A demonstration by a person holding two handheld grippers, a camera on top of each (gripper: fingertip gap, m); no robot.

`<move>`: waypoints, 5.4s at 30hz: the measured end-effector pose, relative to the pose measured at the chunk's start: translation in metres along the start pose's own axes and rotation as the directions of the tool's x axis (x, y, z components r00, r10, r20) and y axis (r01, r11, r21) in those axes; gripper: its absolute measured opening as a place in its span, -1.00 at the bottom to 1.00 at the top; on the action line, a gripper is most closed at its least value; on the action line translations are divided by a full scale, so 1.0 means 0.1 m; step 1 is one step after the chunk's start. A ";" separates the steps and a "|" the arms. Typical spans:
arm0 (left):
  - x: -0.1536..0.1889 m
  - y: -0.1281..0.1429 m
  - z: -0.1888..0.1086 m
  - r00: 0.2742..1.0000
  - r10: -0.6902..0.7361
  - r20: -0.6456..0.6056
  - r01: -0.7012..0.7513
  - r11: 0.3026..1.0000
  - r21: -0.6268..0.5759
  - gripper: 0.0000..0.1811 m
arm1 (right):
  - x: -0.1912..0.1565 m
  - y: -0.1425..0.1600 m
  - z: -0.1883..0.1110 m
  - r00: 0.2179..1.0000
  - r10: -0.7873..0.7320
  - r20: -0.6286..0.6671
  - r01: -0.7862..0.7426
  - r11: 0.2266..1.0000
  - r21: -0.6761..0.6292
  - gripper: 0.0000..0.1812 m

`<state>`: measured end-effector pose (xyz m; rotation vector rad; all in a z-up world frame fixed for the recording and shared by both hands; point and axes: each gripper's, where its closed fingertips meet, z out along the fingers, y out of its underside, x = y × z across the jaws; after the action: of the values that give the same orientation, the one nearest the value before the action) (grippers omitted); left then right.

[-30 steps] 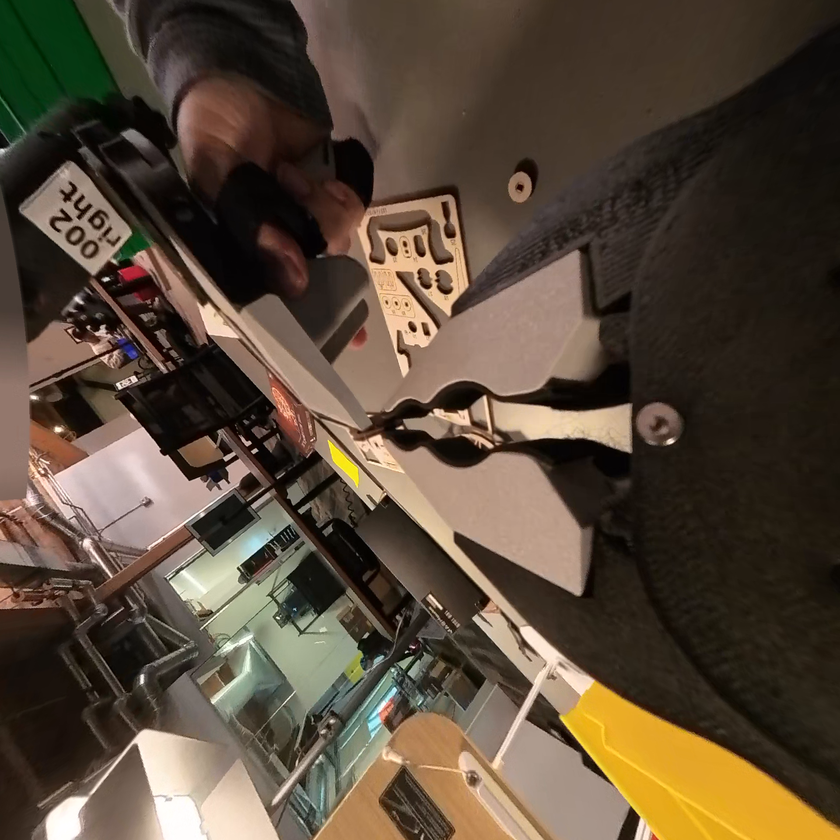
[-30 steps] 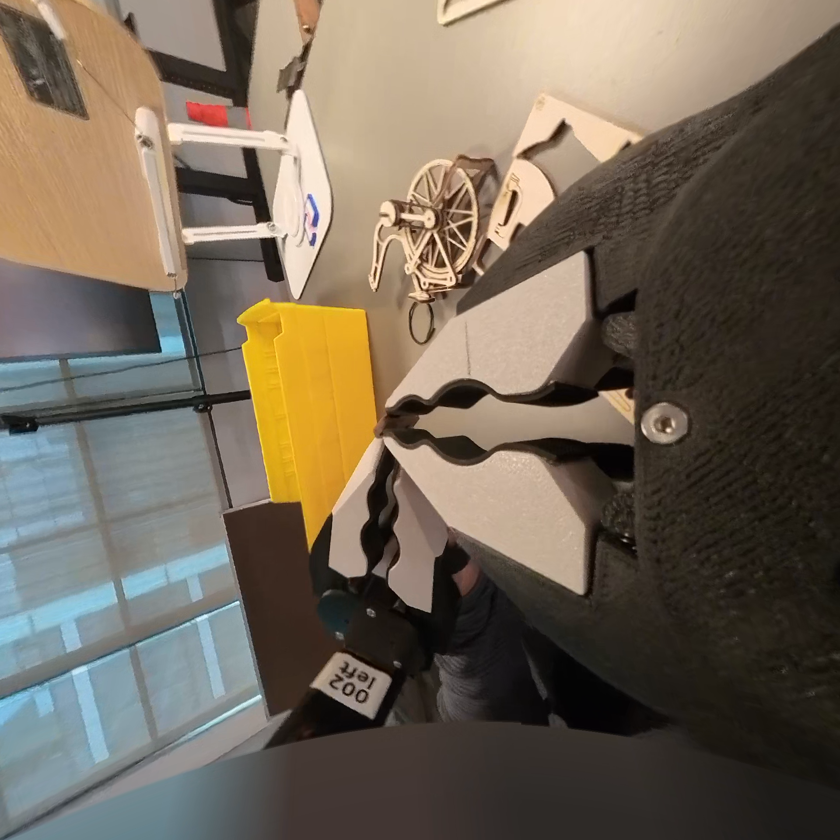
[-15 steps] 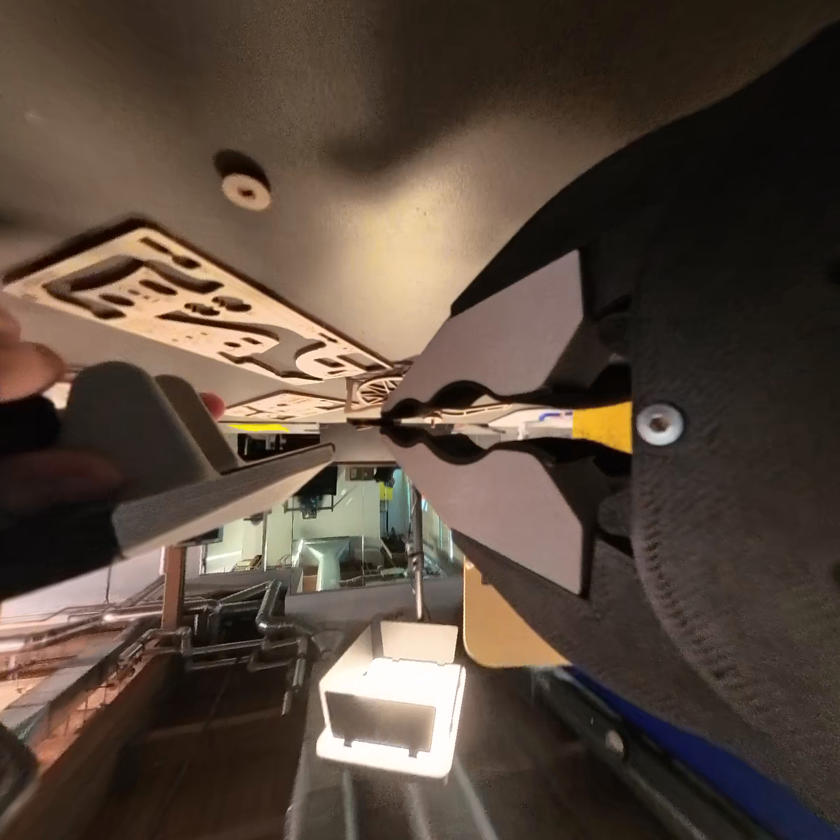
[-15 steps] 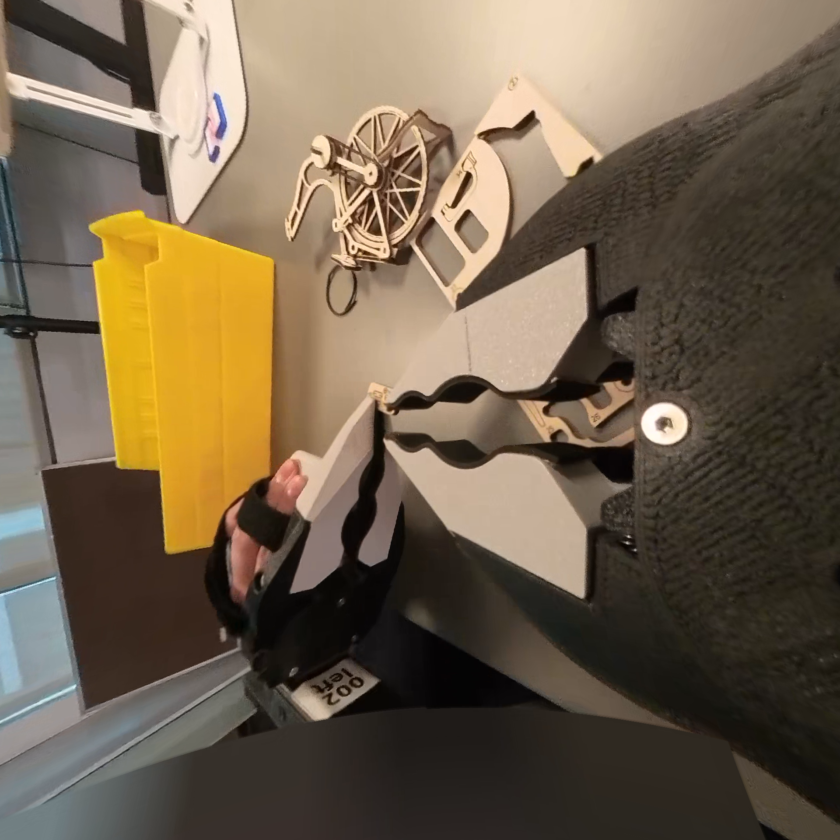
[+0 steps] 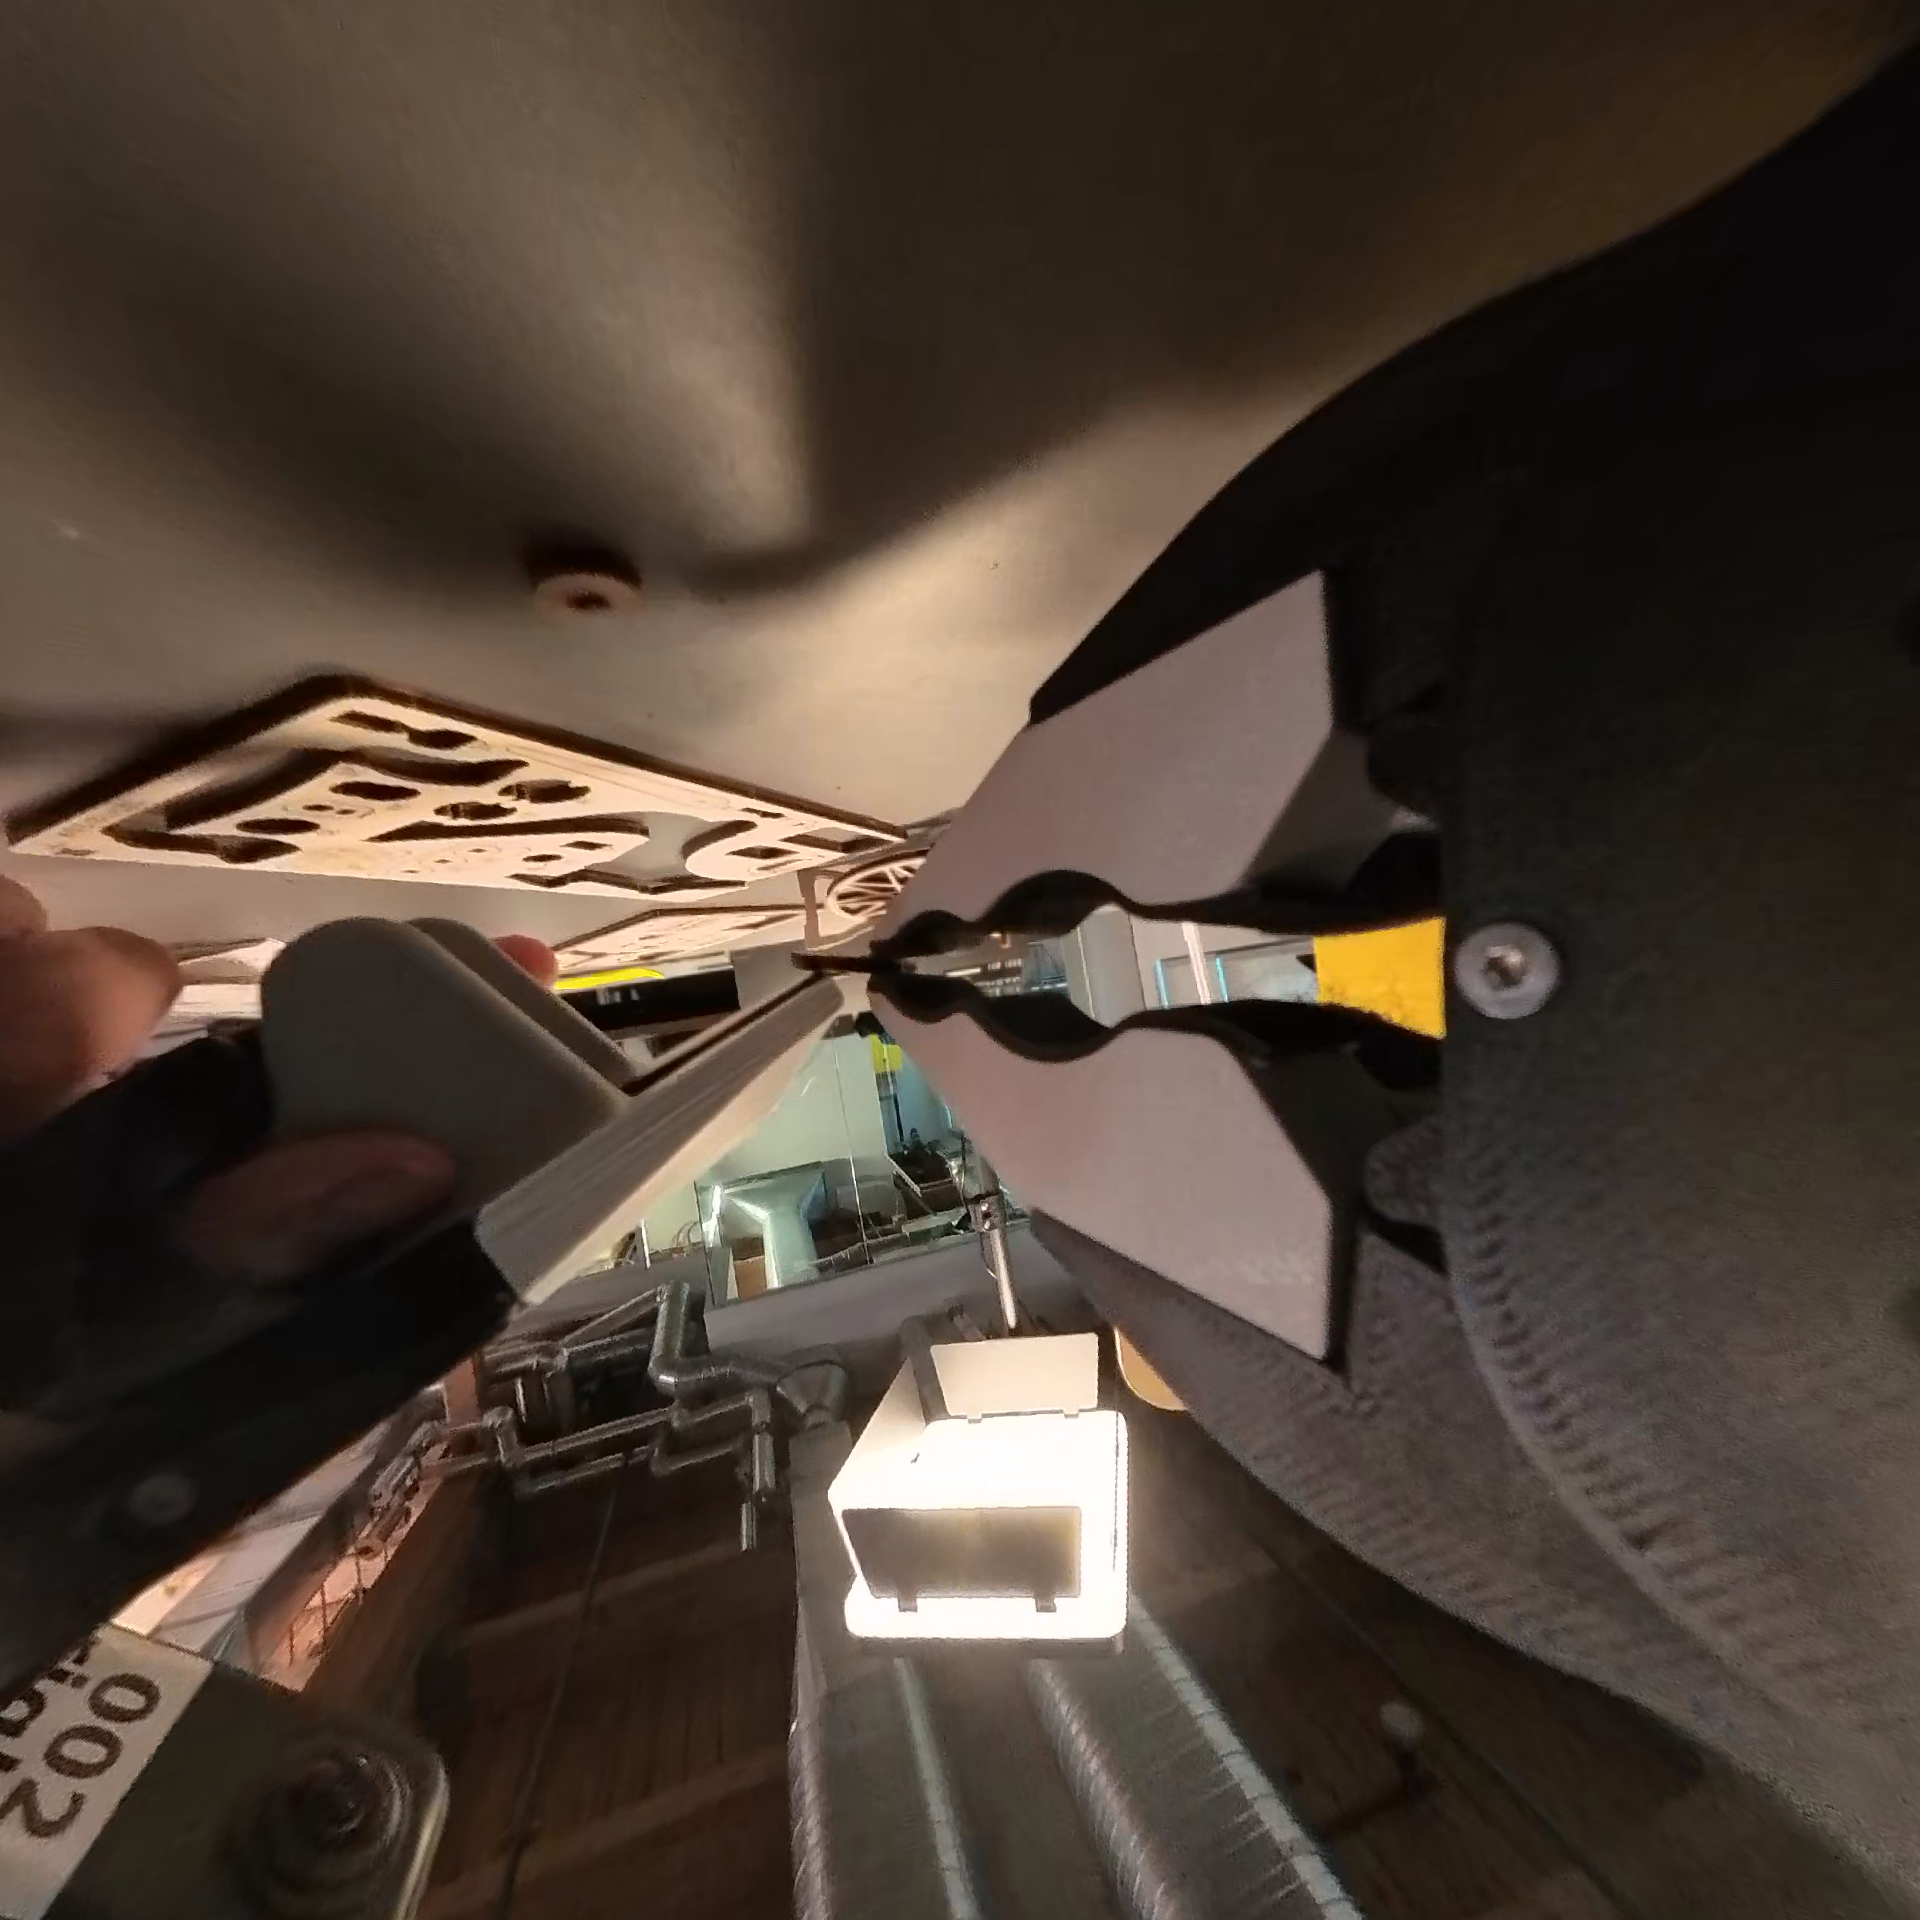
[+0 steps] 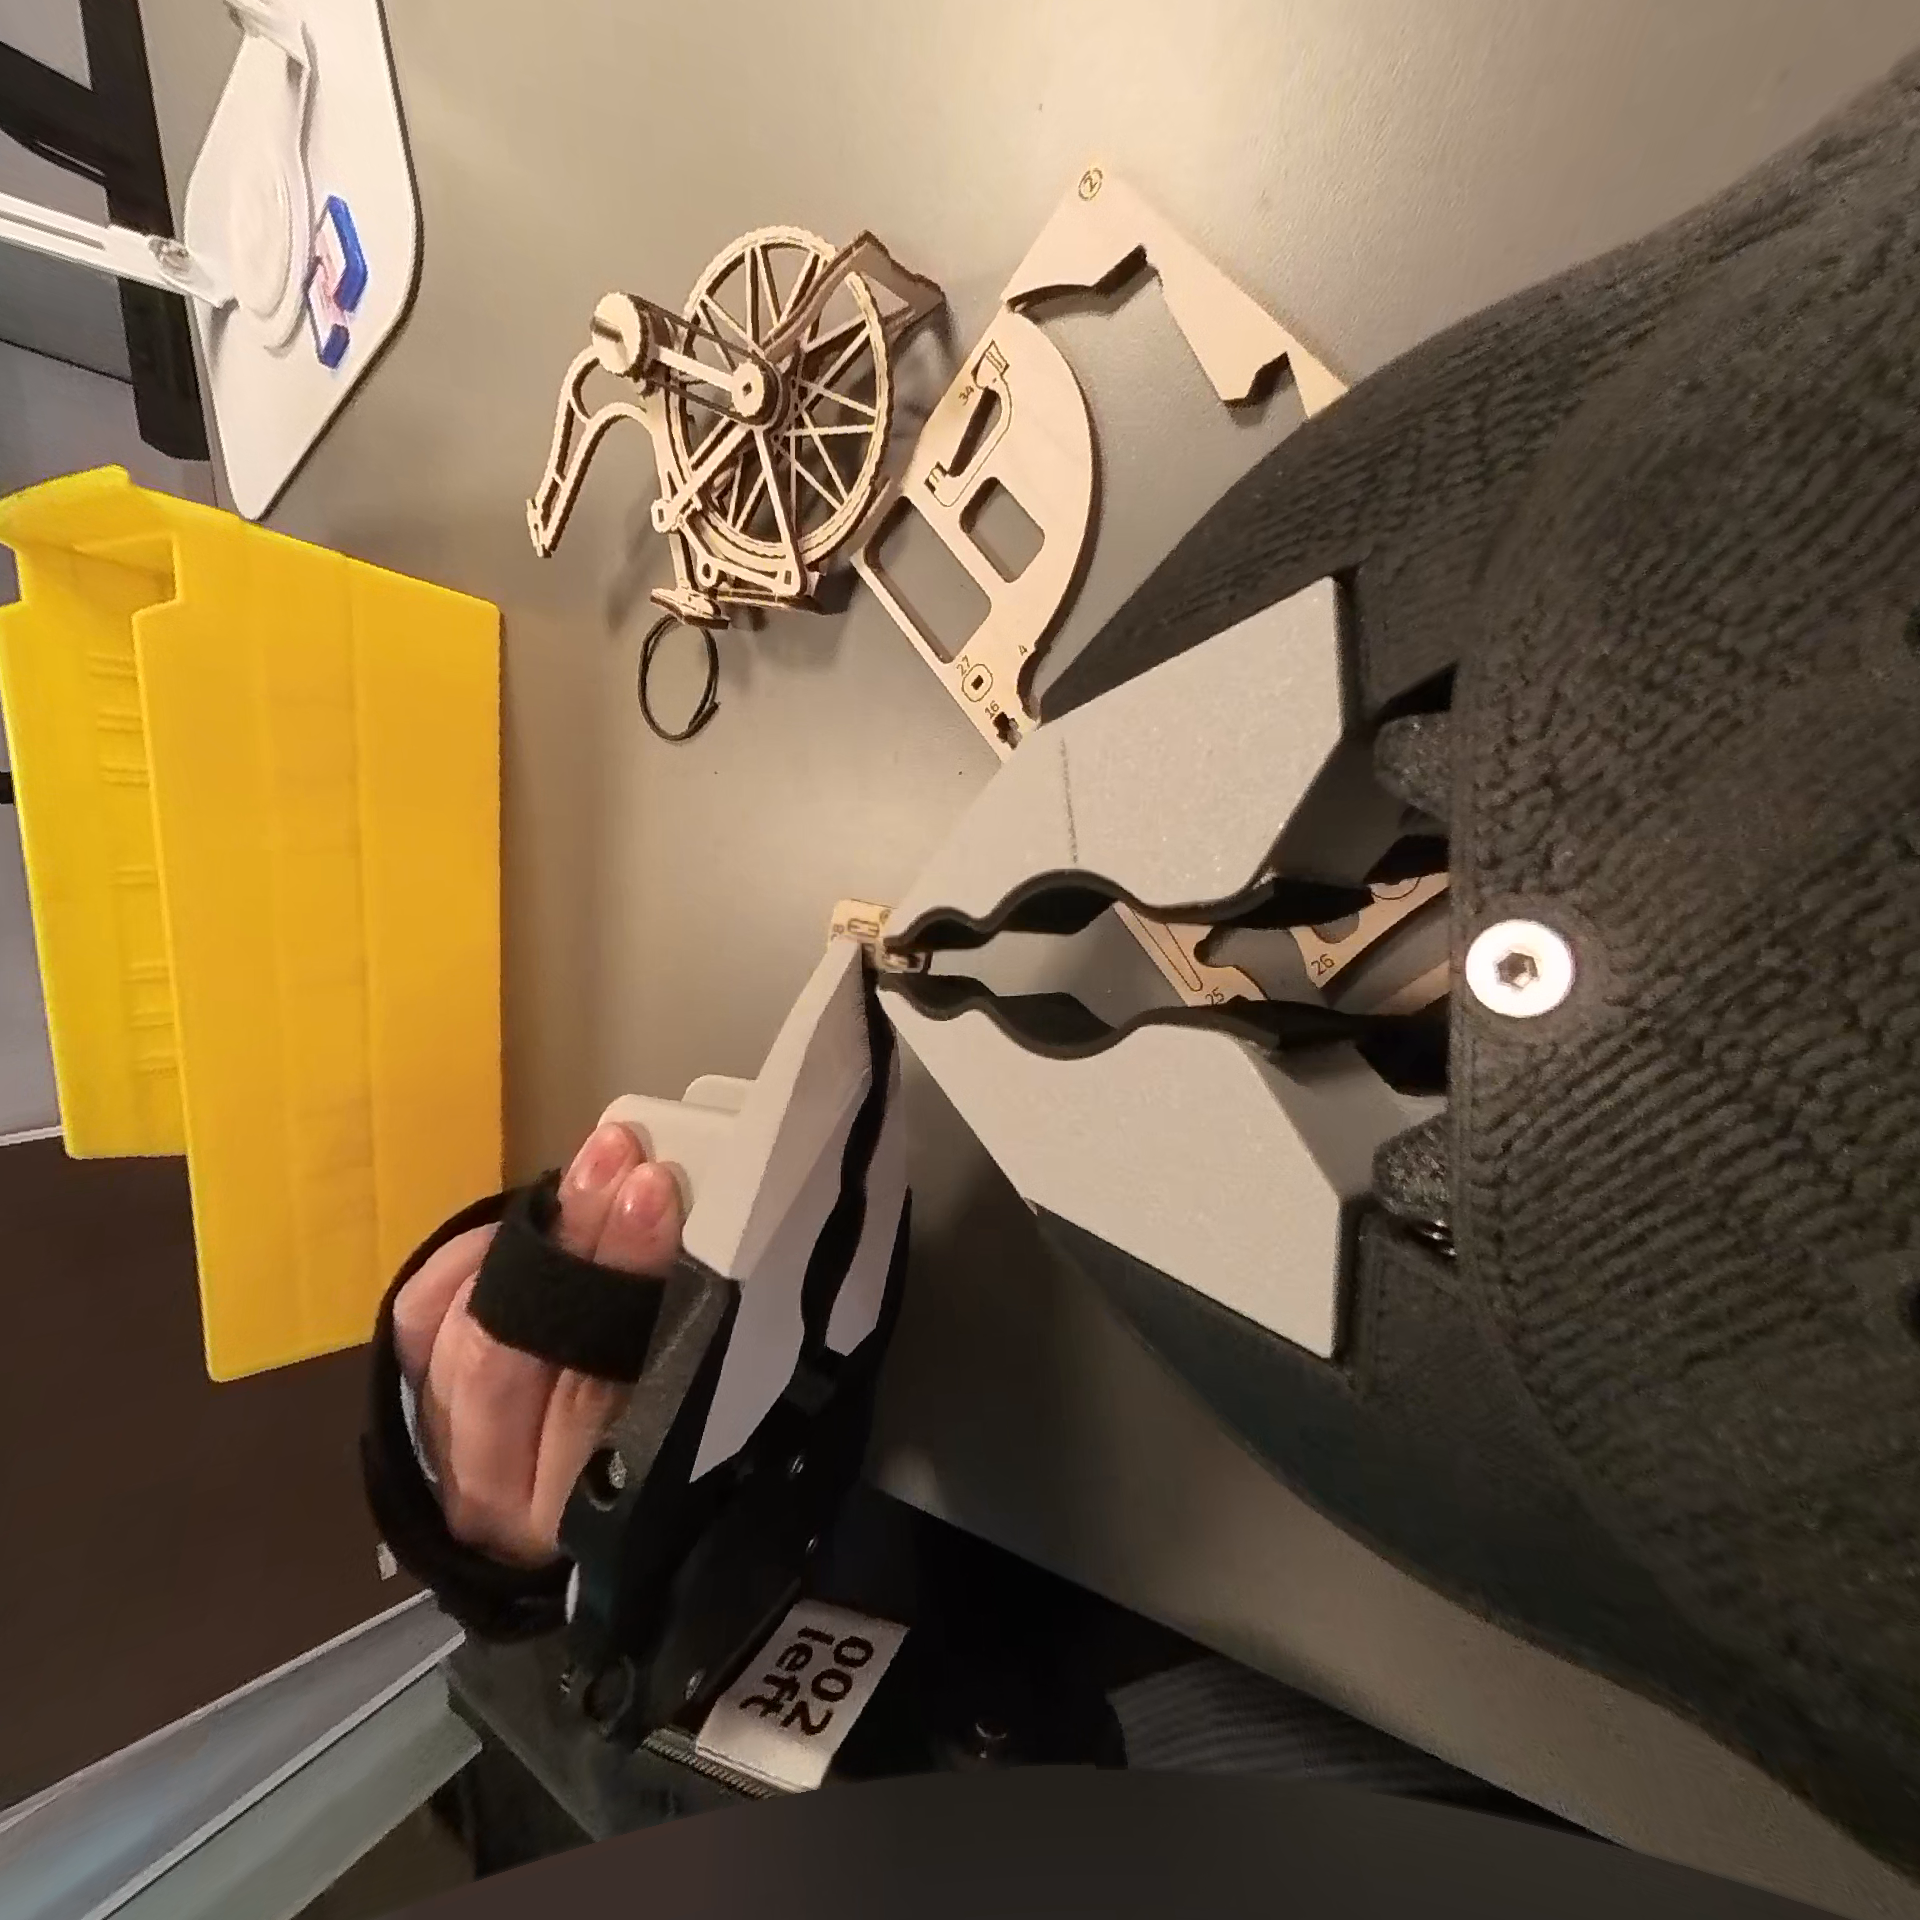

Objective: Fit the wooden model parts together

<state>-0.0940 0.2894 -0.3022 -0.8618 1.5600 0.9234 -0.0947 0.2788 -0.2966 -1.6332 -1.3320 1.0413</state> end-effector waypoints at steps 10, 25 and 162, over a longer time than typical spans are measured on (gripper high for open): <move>0.08 -0.03 0.03 0.992 0.127 -0.015 -0.128 0.991 -0.040 -0.98 | 0.02 0.11 0.03 0.986 -0.144 -0.080 0.134 0.984 -0.120 -1.00; 0.07 0.01 0.06 0.977 -0.198 -0.082 0.195 0.980 -0.045 -0.98 | 0.05 0.01 -0.04 0.880 -0.449 -0.155 0.440 0.893 -0.088 -0.83; -0.15 0.32 -0.17 0.099 -0.945 -0.311 0.989 0.128 -0.076 -0.99 | 0.41 -1.88 0.99 0.693 -0.712 -0.108 0.679 0.696 -0.233 -0.85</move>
<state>-0.1273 0.2892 -0.2817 -1.6607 0.8217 -0.3916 -0.2480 0.3549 -0.1650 -1.1152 -1.7434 0.2927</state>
